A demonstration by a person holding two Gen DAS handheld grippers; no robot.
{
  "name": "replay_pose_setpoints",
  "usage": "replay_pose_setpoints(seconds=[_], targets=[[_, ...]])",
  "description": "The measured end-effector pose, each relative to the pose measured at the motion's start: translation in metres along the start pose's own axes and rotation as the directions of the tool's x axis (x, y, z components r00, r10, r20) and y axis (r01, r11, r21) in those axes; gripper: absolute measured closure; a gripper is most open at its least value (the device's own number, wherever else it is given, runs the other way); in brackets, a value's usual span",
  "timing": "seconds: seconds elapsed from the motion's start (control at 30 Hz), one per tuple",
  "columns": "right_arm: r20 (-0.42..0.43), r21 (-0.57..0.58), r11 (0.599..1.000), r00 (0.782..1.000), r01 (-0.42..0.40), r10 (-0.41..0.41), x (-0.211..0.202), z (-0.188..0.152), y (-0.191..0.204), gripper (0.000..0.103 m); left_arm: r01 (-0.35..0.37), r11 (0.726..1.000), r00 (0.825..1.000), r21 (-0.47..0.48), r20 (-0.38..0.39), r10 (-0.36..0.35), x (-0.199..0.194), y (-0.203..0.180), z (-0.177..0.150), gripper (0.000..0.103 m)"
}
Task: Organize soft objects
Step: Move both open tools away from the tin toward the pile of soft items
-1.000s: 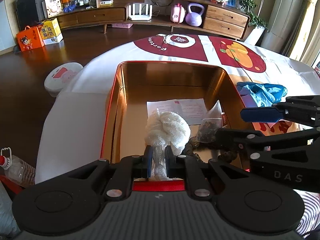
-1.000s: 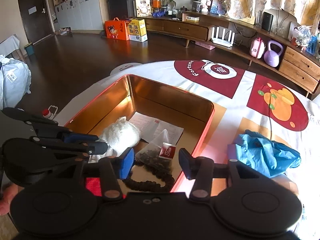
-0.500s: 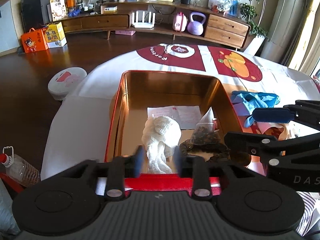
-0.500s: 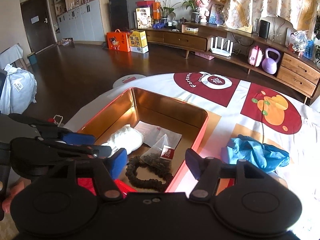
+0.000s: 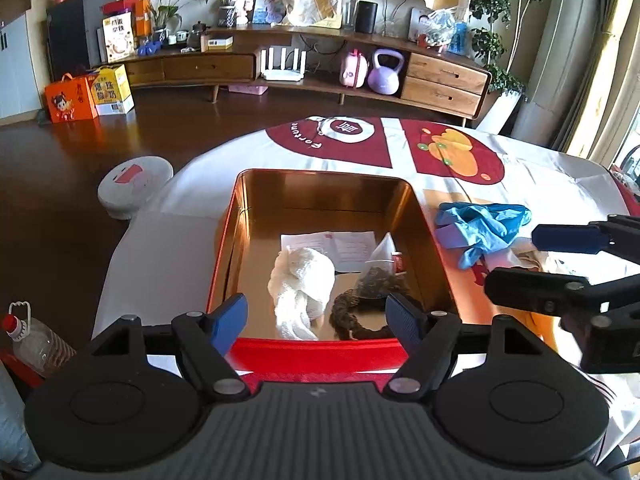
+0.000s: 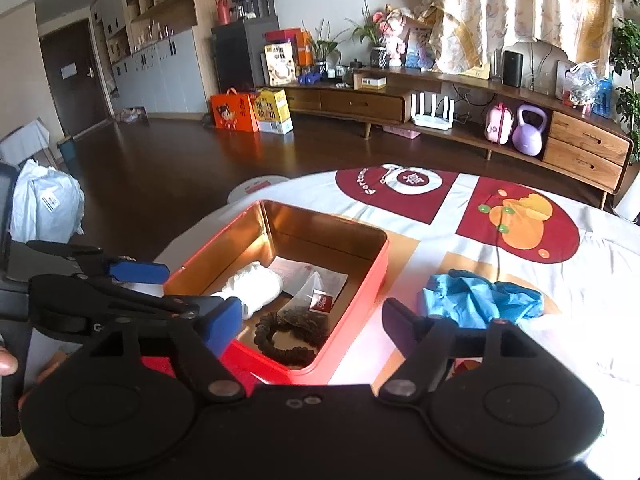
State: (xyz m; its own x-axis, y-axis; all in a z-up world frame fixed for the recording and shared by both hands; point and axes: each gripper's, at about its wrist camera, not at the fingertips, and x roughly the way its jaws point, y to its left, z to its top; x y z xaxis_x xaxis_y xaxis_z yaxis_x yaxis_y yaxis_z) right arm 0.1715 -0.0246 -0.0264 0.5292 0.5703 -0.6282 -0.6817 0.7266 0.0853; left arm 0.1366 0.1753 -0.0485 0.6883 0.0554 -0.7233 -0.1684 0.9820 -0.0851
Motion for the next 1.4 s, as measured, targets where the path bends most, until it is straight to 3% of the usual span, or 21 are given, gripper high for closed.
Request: replay_pose_setpoints(seconds=[0.6, 0.73, 0.87, 1.4], targets=[[0.105, 0.060, 0.998, 0.994, 0.012, -0.019, -0.070, -0.031, -0.028, 0.003, 0.085, 0.996, 0.993, -0.004, 0.076, -0.085, -0.047, -0.039, -0.011, 0.019], [0.117, 0.082, 0.996, 0.992, 0.029, -0.038, -0.085, -0.044, -0.039, 0.002, 0.107, 0.994, 0.990, 0.032, 0.087, -0.109, -0.053, -0.057, -0.015, 0.018], [0.132, 0.094, 0.993, 0.988, 0.072, -0.084, -0.100, -0.058, -0.053, 0.001, 0.113, 0.991, 0.988, 0.071, 0.093, -0.120, -0.054, -0.078, -0.020, 0.004], [0.114, 0.181, 0.965, 0.970, 0.192, -0.215, -0.129, -0.100, -0.115, 0.001, 0.215, 0.973, 0.971, 0.088, 0.089, -0.222, -0.041, -0.139, -0.036, 0.001]])
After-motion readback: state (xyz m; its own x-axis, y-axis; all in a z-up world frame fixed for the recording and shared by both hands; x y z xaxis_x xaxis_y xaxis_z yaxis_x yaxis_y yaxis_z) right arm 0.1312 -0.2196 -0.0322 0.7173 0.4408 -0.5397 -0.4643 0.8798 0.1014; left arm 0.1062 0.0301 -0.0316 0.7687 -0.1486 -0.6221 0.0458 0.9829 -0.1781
